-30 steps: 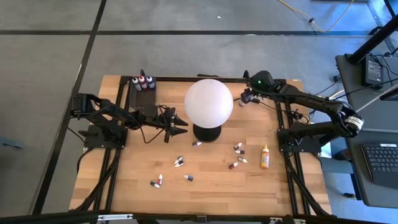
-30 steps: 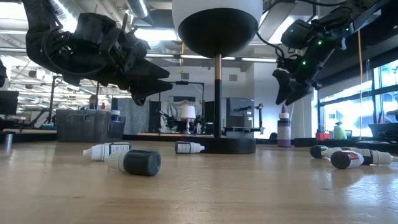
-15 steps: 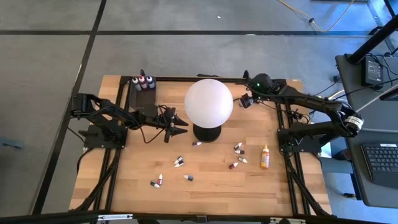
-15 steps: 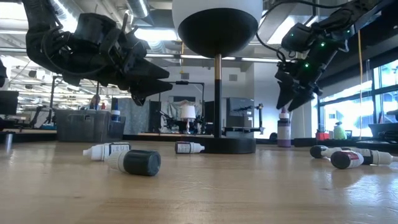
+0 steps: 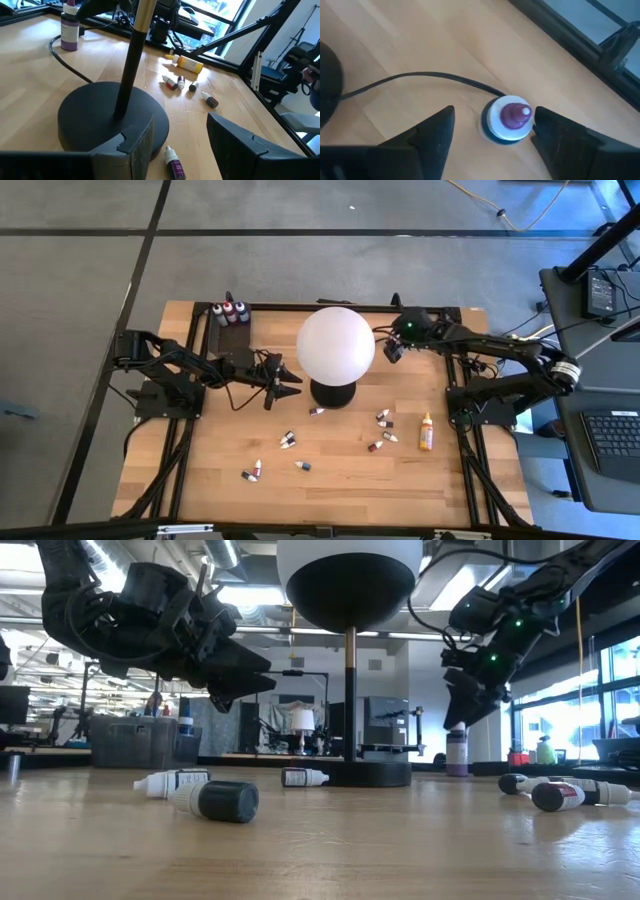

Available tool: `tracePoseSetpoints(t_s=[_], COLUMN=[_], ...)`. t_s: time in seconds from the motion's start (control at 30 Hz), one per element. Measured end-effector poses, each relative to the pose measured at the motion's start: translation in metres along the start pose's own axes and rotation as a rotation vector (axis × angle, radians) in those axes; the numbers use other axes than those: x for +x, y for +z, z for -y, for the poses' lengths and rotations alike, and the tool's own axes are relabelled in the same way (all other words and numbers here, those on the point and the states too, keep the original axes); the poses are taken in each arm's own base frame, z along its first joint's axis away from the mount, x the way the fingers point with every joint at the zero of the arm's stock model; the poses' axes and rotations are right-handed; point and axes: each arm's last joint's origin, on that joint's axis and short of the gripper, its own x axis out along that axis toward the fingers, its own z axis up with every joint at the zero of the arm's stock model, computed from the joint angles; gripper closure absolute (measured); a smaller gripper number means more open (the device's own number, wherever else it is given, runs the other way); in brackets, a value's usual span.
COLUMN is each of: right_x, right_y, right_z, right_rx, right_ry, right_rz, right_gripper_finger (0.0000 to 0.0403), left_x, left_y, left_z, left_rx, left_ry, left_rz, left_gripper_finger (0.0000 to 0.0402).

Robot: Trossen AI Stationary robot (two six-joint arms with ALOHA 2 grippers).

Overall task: Pick & Place food coloring
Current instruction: Put the big violet food coloring bottle into the black container

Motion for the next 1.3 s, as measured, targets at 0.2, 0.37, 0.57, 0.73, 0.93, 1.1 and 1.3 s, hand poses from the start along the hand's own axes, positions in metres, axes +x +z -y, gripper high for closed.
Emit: tracePoseSetpoints(t_s=[0.2, 0.37, 0.57, 0.73, 0.93, 1.1, 1.3], right_x=[0.003, 0.002, -0.003, -0.023, -0.057, -0.082, -0.103], right_y=[-0.001, 0.002, 0.008, 0.013, 0.006, -0.007, -0.027], right_z=[0.000, 0.000, -0.005, -0.013, -0.035, -0.065, -0.100], right_rx=[-0.004, -0.008, -0.046, -0.065, -0.075, -0.105, -0.127], right_ry=[-0.015, -0.014, 0.000, 0.004, 0.142, 0.231, 0.245], right_rz=[-0.012, 0.000, -0.001, -0.070, -0.131, -0.103, -0.054], right_gripper_finger=[0.0212, 0.0279, 0.0281, 0.0281, 0.0281, 0.0281, 0.0281], left_x=[0.000, 0.000, 0.000, 0.000, 0.001, 0.003, 0.007], left_y=[0.000, 0.000, 0.000, -0.003, -0.006, -0.008, -0.016], left_z=[0.000, 0.000, 0.000, 0.002, 0.012, 0.021, 0.046], left_rx=[0.000, 0.004, 0.029, -0.107, -0.191, -0.212, -0.226], left_ry=[0.000, 0.001, 0.003, -0.028, -0.194, -0.226, -0.305], left_rz=[0.000, 0.000, 0.001, -0.031, -0.104, -0.119, -0.163], left_gripper_finger=[0.0222, 0.0223, 0.0222, 0.0223, 0.0222, 0.0224, 0.0222])
